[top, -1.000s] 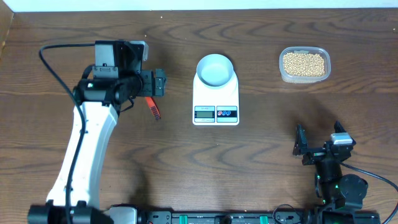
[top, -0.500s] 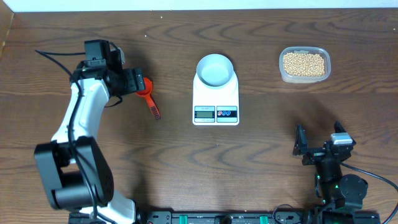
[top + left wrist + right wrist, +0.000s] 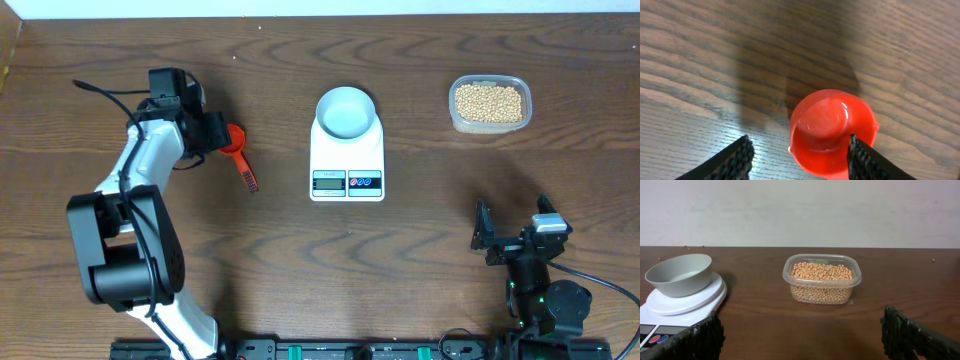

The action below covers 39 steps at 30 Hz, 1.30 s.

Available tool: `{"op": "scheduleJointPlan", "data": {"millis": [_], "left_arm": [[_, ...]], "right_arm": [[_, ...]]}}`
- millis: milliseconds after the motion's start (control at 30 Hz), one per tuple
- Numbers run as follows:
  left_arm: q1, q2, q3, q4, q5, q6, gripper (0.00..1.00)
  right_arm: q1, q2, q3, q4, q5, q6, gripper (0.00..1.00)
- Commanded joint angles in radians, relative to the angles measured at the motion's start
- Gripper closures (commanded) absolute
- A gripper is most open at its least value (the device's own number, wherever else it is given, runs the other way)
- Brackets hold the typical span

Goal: Scoop item into bowl and weigh 50g on scale
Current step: 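Move the left gripper forward over the red scoop's bowl, then lower the left gripper and close it on the red scoop rim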

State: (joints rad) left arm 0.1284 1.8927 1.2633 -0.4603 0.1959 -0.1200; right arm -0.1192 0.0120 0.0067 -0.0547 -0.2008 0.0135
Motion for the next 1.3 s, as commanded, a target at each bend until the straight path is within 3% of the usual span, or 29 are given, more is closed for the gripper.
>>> {"op": "scheduleJointPlan", "data": {"millis": [0,867,1267], "left_arm": [[-0.001,0.032,0.017,0.014,-0.011,-0.051,0.41],[-0.056,0.095,0.014,0.04,-0.127,-0.228,0.69],[-0.056,0.13,0.012,0.052,-0.138,-0.245,0.75]], "right_arm": [[0.01,-0.006,-0.001,-0.005,0.008,-0.011,0.01],[0.01,-0.006,-0.001,-0.005,0.008,-0.011,0.01],[0.01,-0.006,-0.001,-0.005,0.008,-0.011,0.01]]}}
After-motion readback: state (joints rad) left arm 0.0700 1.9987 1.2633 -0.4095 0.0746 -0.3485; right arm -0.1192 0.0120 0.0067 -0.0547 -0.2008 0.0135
